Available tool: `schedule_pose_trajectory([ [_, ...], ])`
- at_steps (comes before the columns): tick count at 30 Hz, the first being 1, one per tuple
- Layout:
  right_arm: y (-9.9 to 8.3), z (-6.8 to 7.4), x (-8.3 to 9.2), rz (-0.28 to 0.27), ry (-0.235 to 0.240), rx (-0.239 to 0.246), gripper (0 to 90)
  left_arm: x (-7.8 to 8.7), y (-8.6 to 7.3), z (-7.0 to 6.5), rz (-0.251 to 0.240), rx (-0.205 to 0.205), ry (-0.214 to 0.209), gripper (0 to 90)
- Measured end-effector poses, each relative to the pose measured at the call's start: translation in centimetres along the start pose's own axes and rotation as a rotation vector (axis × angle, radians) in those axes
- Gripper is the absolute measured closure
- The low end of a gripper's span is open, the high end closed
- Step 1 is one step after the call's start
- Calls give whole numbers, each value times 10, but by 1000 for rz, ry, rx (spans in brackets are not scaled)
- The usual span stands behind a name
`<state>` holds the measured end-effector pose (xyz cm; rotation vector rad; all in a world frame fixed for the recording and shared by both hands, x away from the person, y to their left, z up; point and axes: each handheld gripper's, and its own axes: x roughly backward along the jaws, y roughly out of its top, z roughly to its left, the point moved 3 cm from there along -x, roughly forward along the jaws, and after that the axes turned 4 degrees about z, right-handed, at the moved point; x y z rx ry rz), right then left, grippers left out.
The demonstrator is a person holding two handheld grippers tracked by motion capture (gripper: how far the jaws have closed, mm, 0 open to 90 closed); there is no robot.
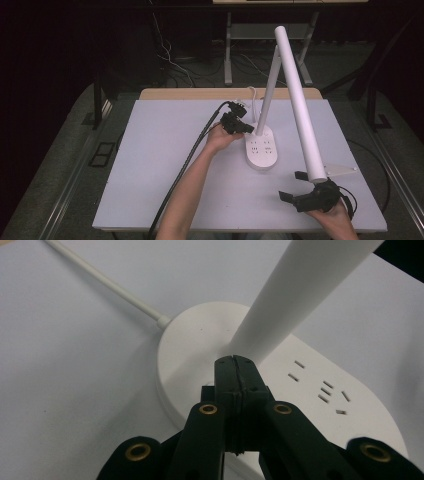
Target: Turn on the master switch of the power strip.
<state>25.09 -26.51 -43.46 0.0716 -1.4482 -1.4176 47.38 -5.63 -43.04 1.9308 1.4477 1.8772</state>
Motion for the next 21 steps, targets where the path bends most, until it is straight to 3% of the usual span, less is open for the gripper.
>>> schedule_pose_trajectory([
  [9, 0, 0, 0, 1, 3, 5, 2, -9, -1, 1, -2, 11, 19, 900],
  [10, 0, 0, 0, 2, 4, 5, 2, -9, -3, 2, 18, -5, 27, 900],
  [21, -1, 2, -1, 8, 7, 10, 2, -12, -2, 0, 1, -10, 44, 897],
])
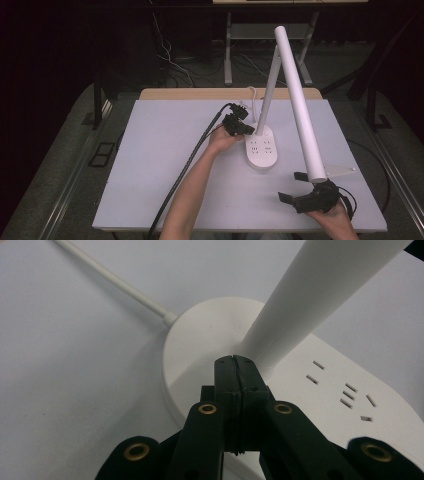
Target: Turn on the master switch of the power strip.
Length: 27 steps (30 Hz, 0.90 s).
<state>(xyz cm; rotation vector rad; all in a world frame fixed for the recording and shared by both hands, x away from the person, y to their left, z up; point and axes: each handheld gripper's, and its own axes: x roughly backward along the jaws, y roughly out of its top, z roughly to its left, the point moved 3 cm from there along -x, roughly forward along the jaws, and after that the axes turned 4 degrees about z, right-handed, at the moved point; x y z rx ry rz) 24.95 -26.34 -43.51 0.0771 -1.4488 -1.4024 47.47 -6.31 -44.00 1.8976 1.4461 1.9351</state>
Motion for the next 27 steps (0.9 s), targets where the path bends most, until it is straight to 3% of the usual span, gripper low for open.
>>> schedule_pose_trajectory([
  [3, 0, 0, 0, 0, 0, -2, 2, 0, 0, 0, 8, -8, 2, 898],
  [7, 0, 0, 0, -2, -1, -2, 2, 0, -1, 2, 11, 16, -14, 900],
  [8, 0, 0, 0, -4, 0, 0, 2, -1, -1, 2, 8, 42, -31, 900],
  [16, 0, 1, 1, -2, 0, 2, 2, -2, -1, 0, 20, 31, -13, 900],
  [18, 0, 1, 0, -2, -1, 2, 2, -1, 0, 2, 40, 43, -26, 900],
  [20, 0, 1, 1, -1, -1, 2, 2, -2, -1, 3, 24, 65, -39, 900],
  [27, 0, 0, 3, -8, -3, 0, 2, -2, -4, 6, 36, 54, -66, 900],
])
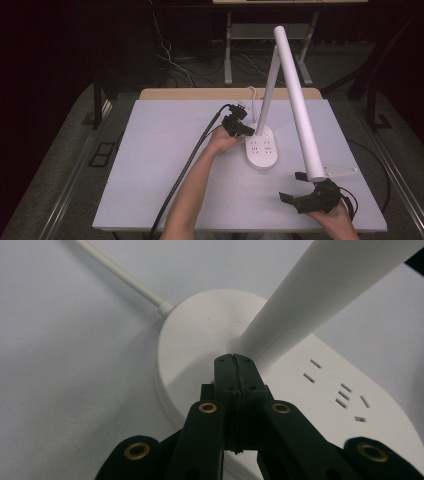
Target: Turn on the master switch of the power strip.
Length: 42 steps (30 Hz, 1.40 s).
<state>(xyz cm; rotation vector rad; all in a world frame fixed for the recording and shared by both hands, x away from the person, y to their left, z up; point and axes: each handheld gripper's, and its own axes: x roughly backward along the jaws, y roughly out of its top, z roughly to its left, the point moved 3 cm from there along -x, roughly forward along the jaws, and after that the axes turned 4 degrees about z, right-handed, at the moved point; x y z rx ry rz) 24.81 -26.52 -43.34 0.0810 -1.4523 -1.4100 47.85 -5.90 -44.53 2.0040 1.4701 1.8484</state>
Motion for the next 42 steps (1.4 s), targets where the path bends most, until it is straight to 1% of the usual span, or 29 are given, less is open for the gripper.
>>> schedule_pose_trajectory([
  [1, 0, 0, 0, -2, 0, 4, 2, 0, 0, -1, -3, -8, 6, 900],
  [2, 0, 0, 0, -2, 0, 4, 2, -2, -1, -2, -30, -2, 12, 900],
  [3, 0, -1, 0, -4, -1, 4, 2, -1, -2, -2, -32, -12, 12, 900],
  [4, 0, -1, 0, -2, -1, 3, 2, -2, -3, -3, -55, 5, 15, 900],
  [5, 0, -1, 0, -1, 0, 2, 2, -1, -4, -4, -64, -28, 33, 900],
  [6, 0, -1, 0, -2, -1, 2, 2, -1, -6, -6, -73, -48, 55, 900],
  [7, 0, -1, 0, -2, -1, 2, 2, -1, -6, -6, -73, -48, 55, 900],
  [8, 0, 0, 0, 2, 0, -3, 2, -3, -7, -9, -102, -55, 71, 900],
  [10, 0, -1, -1, 0, -1, -1, 2, -3, -8, -11, -123, -67, 86, 900],
  [11, 0, -2, -1, -1, 0, 1, 2, -2, -9, -10, -142, -66, 79, 899],
  [13, 0, -2, -1, 0, 1, 1, 2, -1, -8, -8, -153, -58, 93, 899],
  [16, 0, -2, -1, -1, 2, 0, 2, 1, -9, -3, -159, -29, 80, 898],
  [17, 0, -2, 0, -4, 2, 1, 2, 2, -10, -1, -160, -26, 68, 898],
  [19, 0, -2, 0, -5, 2, -5, 2, 4, -10, 0, -170, -17, 63, 898],
  [20, -1, -3, 1, -6, -1, -3, 2, 7, -10, 1, -192, -5, 51, 875],
  [21, -1, -3, 1, -6, -1, -3, 2, 7, -10, 1, -192, -5, 51, 872],
  [23, -1, -3, 1, -6, -2, -3, 2, 11, -8, 2, -218, 14, 24, 869],
  [25, -1, -4, 2, -6, -1, -9, 2, 15, -7, 2, -220, 1, 18, 866],
  [28, -1, -5, 2, -6, -2, -15, 2, 22, -6, 2, -225, -9, 26, 869],
  [30, -1, -5, 3, -9, -4, -15, 2, 28, -6, 3, -228, -7, 21, 869],
  [32, -1, -5, 3, -8, -3, -16, 2, 34, -7, 5, -228, -9, 28, 868],
  [33, -1, -5, 3, -9, -3, -16, 2, 38, -7, 6, -213, -25, 30, 865],
  [34, -1, -5, 3, -9, -3, -16, 2, 41, -7, 6, -216, -25, 32, 865],
  [35, -1, -6, 3, -9, -3, -16, 2, 42, -6, 4, -248, 5, 28, 849],
  [37, -1, -6, 2, -9, -5, -15, 2, 49, -6, 3, -249, -10, 32, 834],
  [38, -1, -7, 2, -8, -5, -16, 2, 52, -6, 3, -260, -12, 30, 822],
  [40, -1, -7, 3, -11, -5, -19, 2, 58, -6, 1, -261, -16, 29, 748],
  [41, -1, -7, 3, -11, -5, -19, 2, 59, -6, -1, -272, -7, 28, 748],
  [42, -1, -7, 3, -13, -5, -19, 2, 61, -7, -1, -271, -15, 30, 725],
])
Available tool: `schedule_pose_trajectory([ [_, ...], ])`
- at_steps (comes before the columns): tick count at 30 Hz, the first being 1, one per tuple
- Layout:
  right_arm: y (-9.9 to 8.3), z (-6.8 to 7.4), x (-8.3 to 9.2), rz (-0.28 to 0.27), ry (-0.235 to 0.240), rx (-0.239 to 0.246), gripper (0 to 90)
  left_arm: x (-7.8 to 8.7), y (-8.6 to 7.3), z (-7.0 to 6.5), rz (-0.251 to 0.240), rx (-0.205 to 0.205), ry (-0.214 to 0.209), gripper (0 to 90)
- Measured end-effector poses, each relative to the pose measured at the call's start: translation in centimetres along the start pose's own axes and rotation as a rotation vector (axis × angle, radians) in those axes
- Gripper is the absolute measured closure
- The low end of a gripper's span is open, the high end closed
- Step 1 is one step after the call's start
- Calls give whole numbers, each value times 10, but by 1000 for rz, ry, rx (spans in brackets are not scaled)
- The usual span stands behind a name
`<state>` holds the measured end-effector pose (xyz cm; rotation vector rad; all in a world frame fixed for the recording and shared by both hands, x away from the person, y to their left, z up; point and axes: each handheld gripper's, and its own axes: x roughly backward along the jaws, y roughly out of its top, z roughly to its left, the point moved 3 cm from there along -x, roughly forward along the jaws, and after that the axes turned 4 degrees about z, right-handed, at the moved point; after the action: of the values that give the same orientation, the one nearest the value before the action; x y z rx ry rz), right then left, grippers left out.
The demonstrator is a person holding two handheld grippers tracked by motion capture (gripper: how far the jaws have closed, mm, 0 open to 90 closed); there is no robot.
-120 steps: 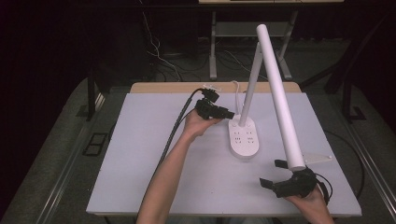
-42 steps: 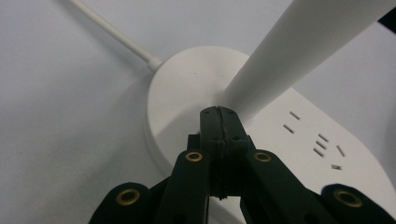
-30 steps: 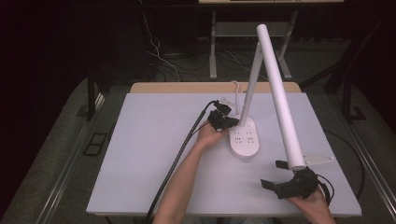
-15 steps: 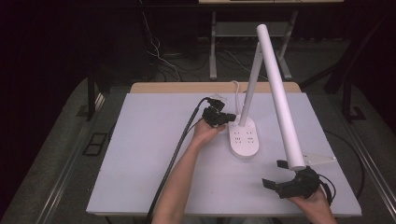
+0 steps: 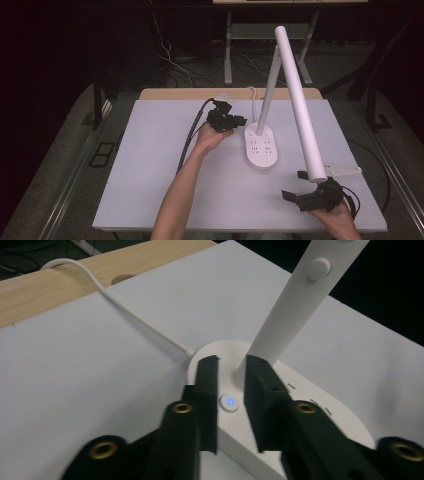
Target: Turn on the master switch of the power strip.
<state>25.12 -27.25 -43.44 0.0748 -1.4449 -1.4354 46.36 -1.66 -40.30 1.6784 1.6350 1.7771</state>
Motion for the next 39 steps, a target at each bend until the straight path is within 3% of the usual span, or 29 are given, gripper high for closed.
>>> schedule_pose_trajectory([
  [3, 0, 0, 0, -1, 0, 2, 2, 5, -1, -3, -12, 1, -13, 654],
  [4, 0, 0, 0, -1, 0, 3, 2, 8, -2, -3, -1, -18, -18, 582],
  [5, 0, 1, 0, -1, 1, 5, 2, 9, -2, -4, -2, -21, -22, 582],
  [7, 0, 0, 0, 0, 3, 5, 2, 13, -2, -6, -23, -12, -35, 484],
  [9, 0, -1, 0, -4, 2, 2, 2, 21, -3, -5, -15, -39, -34, 399],
  [10, 0, -1, 1, -7, 3, -3, 2, 25, -3, -6, -29, -32, -42, 340],
  [12, 0, -1, 1, -7, 3, -5, 2, 32, -4, -7, -46, -24, -50, 311],
  [15, 0, -1, 1, -9, 3, -8, 2, 42, -5, -8, -52, -7, -52, 173],
  [17, 0, -1, 1, -8, 2, -8, 2, 47, -5, -8, -47, 1, -58, 7],
  [20, 0, -1, 1, -7, 2, -8, 2, 57, -8, -11, -22, -10, -72, 0],
  [27, 1, 0, 0, -5, 4, -4, 2, 79, -16, -12, -36, -8, -63, 0],
  [39, 1, 0, -1, -4, 1, -4, 2, 110, -51, -14, -55, -4, -30, 0],
])
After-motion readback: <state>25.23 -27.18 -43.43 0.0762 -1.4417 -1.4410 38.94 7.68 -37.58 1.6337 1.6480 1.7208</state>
